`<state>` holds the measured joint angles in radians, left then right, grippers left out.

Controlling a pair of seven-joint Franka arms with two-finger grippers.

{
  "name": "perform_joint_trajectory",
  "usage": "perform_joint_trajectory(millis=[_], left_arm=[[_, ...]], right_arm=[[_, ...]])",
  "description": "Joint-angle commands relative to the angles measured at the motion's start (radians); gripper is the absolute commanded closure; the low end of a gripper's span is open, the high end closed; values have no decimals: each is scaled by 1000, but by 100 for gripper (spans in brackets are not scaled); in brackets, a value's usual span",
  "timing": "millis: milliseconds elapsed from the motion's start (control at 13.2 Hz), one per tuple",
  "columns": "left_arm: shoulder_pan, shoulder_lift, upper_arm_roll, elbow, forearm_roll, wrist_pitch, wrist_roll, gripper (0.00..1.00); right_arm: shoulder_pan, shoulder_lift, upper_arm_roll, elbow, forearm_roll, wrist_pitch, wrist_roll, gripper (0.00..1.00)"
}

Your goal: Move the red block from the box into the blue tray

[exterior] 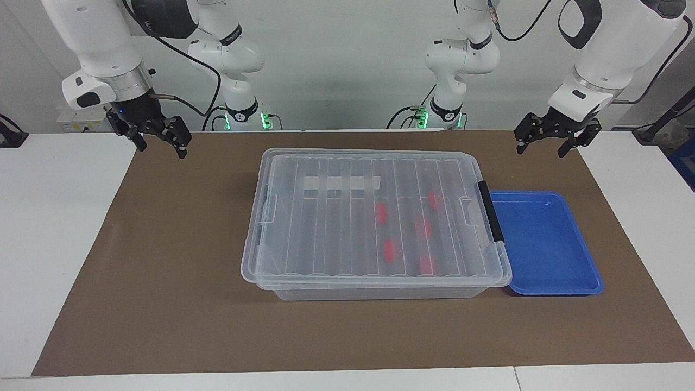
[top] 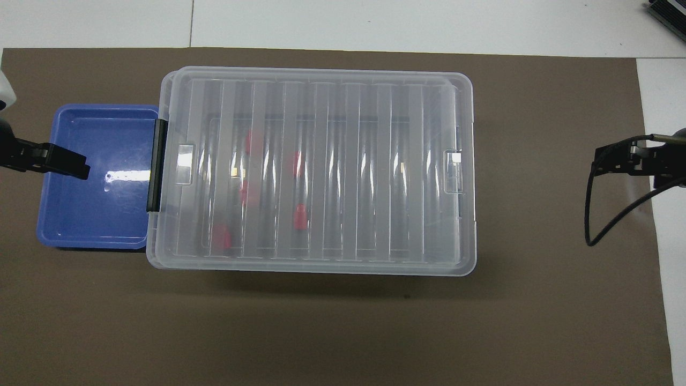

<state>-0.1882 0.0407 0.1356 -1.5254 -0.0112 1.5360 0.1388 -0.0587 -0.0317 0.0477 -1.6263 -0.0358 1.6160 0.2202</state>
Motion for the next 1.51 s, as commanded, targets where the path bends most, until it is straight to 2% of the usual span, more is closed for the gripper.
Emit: perform_joint_trajectory(millis=[0,75,377,528,755,981,1434], left_arm=[[1,-25,2,-30,-9,13,-10,0],[1,-25,2,-32,-10,13,-10,0],[1,-25,2,-30,-9,13,-10,0],[1,-25,2,-30,-10,13,-10,0],[1,-25,2,-30,-10,13,-10,0],[1,-25,2,-30,-10,13,-10,0],[1,-25,2,-32,-9,13,-10,0]], right_arm=[[-15,-25,5,-33,20,25,-25,0],[-12,-25,5,-41,20,34,-13,0],[3,-31,15,-159,20,209,48,1],[66,-17,17,-193,19,298,143,1],[140,24,17,-205,19,361,182,1],[204,29,17,-292,19,494,272,1],[249,13,17,-406,19,548,254,1]])
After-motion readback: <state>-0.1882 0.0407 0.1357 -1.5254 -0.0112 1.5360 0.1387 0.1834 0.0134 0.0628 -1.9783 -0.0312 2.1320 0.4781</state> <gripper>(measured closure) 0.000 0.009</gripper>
